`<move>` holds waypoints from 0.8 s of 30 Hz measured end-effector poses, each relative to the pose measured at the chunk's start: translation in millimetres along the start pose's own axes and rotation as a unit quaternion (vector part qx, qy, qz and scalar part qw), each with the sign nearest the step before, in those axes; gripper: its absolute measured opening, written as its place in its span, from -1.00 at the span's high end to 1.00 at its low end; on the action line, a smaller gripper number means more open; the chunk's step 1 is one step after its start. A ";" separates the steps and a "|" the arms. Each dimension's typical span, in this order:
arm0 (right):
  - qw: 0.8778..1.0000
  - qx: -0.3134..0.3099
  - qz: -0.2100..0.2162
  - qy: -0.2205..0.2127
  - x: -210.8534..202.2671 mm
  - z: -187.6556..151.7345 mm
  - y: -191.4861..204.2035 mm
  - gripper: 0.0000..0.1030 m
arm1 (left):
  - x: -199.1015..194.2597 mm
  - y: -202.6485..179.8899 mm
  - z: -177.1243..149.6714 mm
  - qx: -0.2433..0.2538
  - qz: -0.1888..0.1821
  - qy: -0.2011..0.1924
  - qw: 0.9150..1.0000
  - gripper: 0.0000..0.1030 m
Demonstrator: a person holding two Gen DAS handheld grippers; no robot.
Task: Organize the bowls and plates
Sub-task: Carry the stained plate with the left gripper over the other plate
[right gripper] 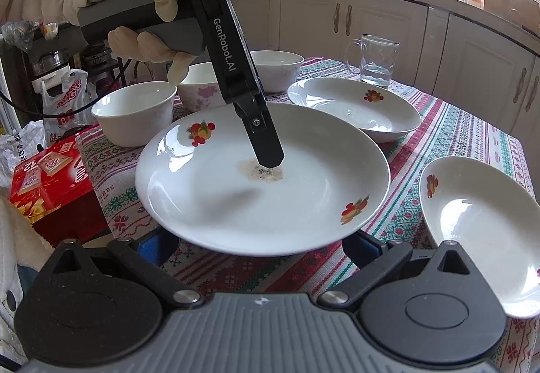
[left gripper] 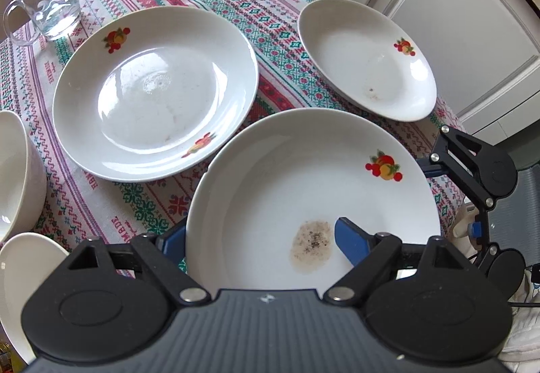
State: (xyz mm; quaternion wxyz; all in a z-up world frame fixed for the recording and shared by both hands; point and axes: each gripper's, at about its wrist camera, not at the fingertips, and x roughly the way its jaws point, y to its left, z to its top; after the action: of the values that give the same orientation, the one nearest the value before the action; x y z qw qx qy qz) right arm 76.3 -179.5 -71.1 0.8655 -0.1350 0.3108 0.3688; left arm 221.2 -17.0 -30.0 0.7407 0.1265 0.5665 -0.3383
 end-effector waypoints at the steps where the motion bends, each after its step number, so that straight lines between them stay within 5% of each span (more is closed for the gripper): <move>1: 1.000 -0.001 -0.001 0.000 -1.0 0.7 -1.2 -1.00 | -2.6 -1.3 1.6 0.001 0.000 -0.004 1.000 -0.70; 24: 0.997 0.029 -0.065 -0.015 -45.3 -8.0 -70.2 -1.00 | 19.3 -50.4 101.9 0.068 -0.015 -0.020 0.997 -0.70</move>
State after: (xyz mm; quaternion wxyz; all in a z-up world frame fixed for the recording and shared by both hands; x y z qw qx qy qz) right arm 99.3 -256.9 -48.1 0.8961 -0.1242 0.2984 0.3043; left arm 268.0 -119.3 -4.7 0.7361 0.1619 0.5292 -0.3896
